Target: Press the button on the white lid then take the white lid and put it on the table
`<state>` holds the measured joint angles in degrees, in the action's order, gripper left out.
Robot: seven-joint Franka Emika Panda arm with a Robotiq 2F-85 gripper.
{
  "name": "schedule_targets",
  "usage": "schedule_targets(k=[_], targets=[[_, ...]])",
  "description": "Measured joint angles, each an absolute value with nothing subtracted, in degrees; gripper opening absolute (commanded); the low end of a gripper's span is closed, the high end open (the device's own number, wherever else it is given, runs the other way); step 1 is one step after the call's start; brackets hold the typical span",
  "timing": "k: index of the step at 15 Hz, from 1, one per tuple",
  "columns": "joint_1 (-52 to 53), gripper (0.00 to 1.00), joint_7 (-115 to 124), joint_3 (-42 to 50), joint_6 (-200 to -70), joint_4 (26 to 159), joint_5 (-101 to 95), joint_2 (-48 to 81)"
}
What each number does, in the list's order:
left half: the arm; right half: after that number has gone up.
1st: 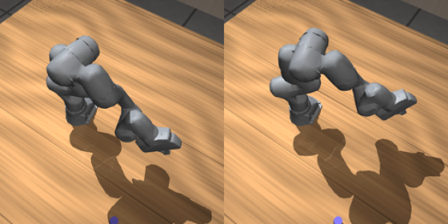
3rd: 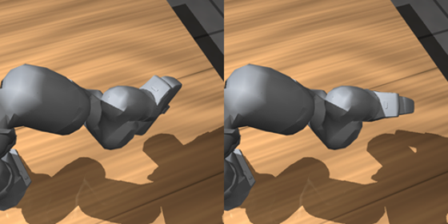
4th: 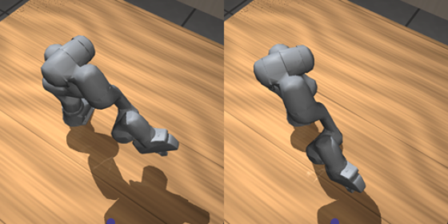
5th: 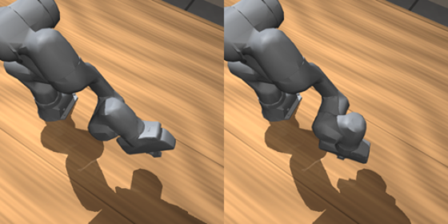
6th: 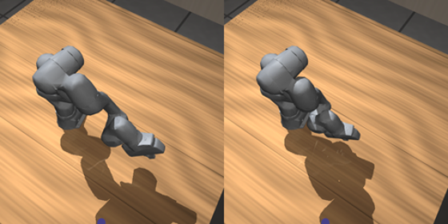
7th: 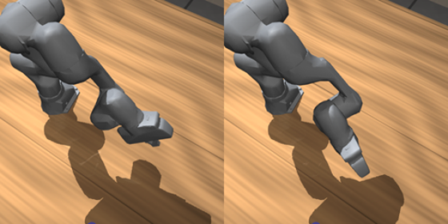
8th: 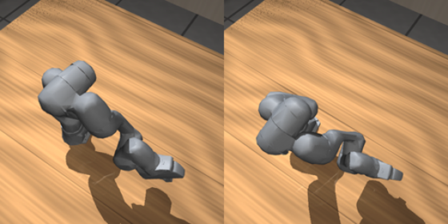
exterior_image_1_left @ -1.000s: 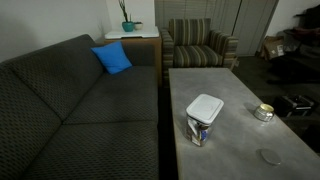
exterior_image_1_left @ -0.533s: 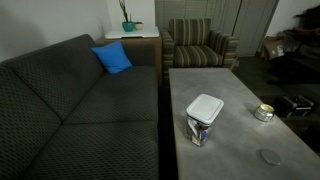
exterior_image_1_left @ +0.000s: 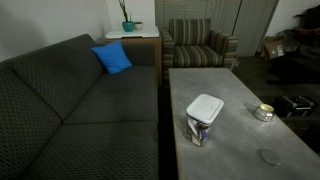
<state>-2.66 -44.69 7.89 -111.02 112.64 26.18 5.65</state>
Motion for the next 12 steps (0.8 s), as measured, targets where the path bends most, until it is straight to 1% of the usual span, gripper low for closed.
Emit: schedule_targets(k=[4, 12], targets=[[-2.5, 1.0, -45.5, 4.5, -111.8, 109.7, 24.2, 7.8], [-1.6, 1.0, -53.3, -3.5, -112.1, 97.3, 19.4, 19.0]])
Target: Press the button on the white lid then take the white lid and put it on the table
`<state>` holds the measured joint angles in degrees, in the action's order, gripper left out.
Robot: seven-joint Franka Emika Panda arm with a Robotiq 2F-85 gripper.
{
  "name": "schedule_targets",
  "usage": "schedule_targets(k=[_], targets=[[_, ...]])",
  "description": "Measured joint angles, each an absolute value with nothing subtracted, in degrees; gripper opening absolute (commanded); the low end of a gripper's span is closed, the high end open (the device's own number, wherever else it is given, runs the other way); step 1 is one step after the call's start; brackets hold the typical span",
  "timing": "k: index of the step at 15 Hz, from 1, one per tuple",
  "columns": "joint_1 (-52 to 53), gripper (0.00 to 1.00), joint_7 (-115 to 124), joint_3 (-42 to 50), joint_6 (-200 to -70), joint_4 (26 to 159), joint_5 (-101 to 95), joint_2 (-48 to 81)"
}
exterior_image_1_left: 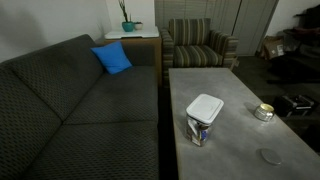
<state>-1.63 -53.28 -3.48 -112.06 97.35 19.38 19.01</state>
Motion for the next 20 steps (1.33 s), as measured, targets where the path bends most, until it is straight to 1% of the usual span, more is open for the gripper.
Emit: schedule_targets(k=[3, 15, 20], targets=[[-1.4, 1.0, -57.0, -6.0, -110.9, 93.3, 19.3, 23.2], [-1.5, 1.0, -58.1, -6.8, -111.1, 92.7, 19.0, 23.8], [-0.1, 1.0, -60.3, -8.7, -111.2, 87.2, 16.2, 28.6]])
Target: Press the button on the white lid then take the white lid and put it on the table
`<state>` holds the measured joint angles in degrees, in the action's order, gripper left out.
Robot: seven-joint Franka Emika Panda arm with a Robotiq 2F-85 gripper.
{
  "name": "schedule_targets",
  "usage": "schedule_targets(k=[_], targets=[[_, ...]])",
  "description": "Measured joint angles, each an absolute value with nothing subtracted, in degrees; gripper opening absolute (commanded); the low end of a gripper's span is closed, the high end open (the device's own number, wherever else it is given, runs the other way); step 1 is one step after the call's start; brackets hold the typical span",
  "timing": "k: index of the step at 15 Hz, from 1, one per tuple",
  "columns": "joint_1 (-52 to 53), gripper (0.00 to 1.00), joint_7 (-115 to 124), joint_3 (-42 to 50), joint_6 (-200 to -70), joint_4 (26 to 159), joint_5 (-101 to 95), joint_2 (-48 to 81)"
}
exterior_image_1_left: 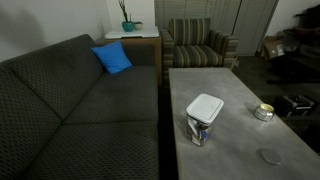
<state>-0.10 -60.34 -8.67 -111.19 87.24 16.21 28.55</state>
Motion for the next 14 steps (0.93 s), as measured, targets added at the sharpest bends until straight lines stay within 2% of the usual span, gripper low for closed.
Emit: schedule_targets(k=[14], targets=[[5.6, 1.0, -64.0, -10.8, -105.4, 63.5, 4.1, 52.2]])
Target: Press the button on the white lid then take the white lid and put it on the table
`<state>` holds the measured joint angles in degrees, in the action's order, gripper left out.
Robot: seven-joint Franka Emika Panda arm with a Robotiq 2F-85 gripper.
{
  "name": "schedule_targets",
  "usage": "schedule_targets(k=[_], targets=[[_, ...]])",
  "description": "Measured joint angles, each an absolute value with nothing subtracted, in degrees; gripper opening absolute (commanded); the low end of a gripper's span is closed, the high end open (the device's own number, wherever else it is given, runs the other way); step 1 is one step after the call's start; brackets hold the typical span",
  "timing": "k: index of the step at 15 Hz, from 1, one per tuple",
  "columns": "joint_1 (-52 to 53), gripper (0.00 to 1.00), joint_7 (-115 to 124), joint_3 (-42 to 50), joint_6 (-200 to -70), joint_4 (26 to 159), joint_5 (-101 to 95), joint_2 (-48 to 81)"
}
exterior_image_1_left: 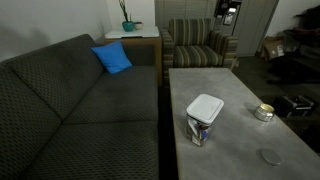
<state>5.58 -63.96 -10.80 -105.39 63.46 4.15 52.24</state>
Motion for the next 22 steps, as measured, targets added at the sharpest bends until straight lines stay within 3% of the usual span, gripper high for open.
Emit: schedule_targets(k=[9, 14, 22], targets=[[7.3, 1.0, -60.4, -10.6, -101.8, 59.6, 2.6, 55.9], [14.5, 1.0, -45.7, -7.0, -102.4, 60.0, -5.1, 55.8], [19.8, 1.0, -30.9, -4.6, -108.0, 68.0, -8.6, 55.7]])
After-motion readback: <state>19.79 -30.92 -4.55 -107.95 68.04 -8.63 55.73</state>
